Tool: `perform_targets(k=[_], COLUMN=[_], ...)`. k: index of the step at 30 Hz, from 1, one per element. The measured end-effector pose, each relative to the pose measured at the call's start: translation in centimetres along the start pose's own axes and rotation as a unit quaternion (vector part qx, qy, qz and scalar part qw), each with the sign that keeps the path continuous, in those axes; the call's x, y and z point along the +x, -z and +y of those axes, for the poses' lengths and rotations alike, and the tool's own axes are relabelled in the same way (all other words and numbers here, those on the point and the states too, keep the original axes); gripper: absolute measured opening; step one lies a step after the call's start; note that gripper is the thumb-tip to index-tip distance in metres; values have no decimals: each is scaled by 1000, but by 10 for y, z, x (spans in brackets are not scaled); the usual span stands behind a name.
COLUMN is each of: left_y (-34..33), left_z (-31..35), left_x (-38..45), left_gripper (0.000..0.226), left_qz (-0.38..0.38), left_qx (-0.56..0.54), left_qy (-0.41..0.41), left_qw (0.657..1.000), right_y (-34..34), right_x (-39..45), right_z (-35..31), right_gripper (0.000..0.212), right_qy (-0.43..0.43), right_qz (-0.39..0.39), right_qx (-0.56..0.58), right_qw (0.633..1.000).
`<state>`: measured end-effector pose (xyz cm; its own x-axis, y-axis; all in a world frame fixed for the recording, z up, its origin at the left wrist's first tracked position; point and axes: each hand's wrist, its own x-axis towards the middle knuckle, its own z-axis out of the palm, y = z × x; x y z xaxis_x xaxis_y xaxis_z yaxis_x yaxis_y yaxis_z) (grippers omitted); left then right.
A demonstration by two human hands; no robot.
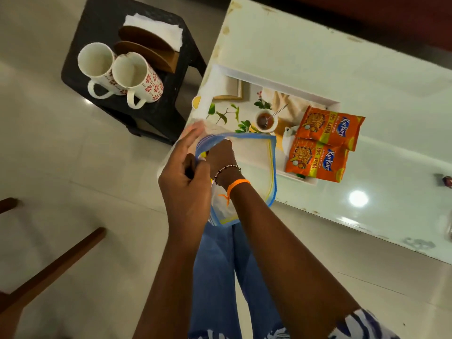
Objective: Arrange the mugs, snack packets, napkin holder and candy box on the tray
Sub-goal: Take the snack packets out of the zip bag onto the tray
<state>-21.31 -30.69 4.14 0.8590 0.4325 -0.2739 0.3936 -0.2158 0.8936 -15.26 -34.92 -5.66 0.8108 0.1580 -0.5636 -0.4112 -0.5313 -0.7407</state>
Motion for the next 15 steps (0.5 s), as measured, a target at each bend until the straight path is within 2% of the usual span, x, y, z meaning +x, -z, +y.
perform_targets(k=[2, 4, 6, 9, 12, 15], left_y=[-4, -11, -20, -34, -46, -56], left_z=[-3, -5, -7, -8, -12, -15], left_x=[5, 10, 15, 21, 29, 35], left_gripper=[44, 43, 44, 43, 40, 40], left_qz=[9, 8, -8, -35, -52, -62], left_qx=[22, 52, 71, 100, 125, 149], left_qy=[5, 13, 11, 8, 9, 16], left_qw=[1000, 999, 997, 994, 991, 987], right_y=[10, 28, 51, 96, 146, 186], right_x=[-6, -9, -15, -32, -46, -45], right_z=[-1, 2, 7, 18, 35, 51], right_gripper=[22, 18, 27, 44, 46, 53], right_qy=[13, -17, -40, -8, 23, 6], right_qz=[-7, -37, -57, -26, 17, 86], right_qx=[-20, -50, -7, 76, 162, 249], right_qw=[1000, 998, 998, 997, 986, 965])
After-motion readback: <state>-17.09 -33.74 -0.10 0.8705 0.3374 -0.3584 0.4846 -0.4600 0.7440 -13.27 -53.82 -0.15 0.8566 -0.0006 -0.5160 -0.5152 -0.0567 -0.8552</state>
